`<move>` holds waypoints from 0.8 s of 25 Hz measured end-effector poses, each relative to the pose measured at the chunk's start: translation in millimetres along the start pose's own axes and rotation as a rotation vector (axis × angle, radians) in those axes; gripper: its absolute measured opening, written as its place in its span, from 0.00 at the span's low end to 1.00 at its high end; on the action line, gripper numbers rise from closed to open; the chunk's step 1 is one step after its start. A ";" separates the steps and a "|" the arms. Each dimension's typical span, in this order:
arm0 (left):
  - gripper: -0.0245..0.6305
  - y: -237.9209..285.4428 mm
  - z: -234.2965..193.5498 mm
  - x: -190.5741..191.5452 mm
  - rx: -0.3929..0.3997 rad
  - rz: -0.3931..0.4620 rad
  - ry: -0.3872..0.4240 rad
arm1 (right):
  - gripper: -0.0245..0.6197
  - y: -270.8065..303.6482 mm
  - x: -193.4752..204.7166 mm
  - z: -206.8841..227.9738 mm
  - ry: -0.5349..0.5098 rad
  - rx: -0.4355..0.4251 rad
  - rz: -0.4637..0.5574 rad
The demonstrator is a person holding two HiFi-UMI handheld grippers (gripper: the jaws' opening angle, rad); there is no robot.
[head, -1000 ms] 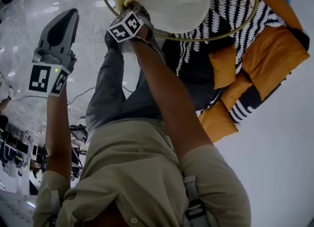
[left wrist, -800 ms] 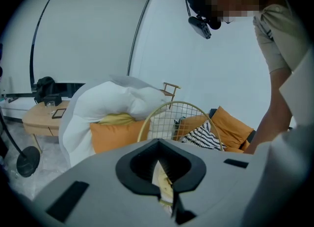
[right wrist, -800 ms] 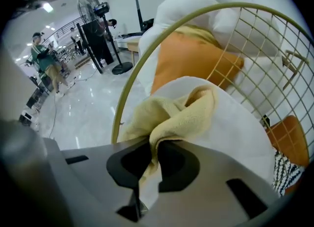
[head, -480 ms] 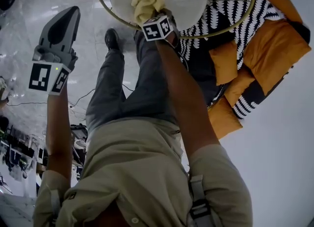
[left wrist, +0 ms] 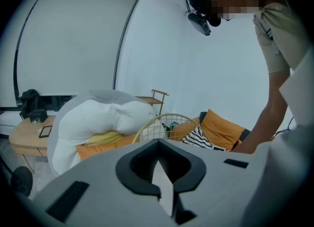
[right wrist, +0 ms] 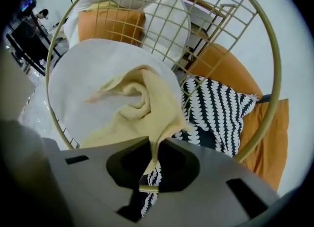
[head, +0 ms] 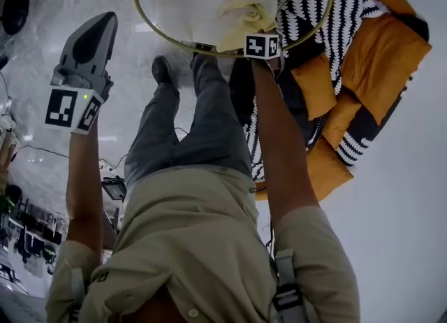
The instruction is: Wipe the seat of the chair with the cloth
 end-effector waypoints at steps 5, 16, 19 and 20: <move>0.06 -25.2 7.7 -34.3 0.006 0.043 0.045 | 0.10 -50.2 -4.1 6.6 0.052 -0.004 0.091; 0.06 -130.1 34.4 -96.9 -0.002 0.158 0.127 | 0.10 -231.0 3.9 35.6 0.154 0.015 0.450; 0.06 -165.0 42.3 -105.9 -0.004 0.197 0.145 | 0.10 -289.0 10.7 44.9 0.166 0.012 0.596; 0.06 -178.1 45.6 -109.5 -0.006 0.209 0.149 | 0.10 -309.0 14.4 48.8 0.166 0.018 0.649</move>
Point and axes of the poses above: the fingertips, and each gripper's own axes: y forward along the fingers, z to its right, x out of its underside, the point moved 10 cm from there along -y, backward along the fingers, and after that the axes turned 3 degrees about x, right-handed, at the moved point
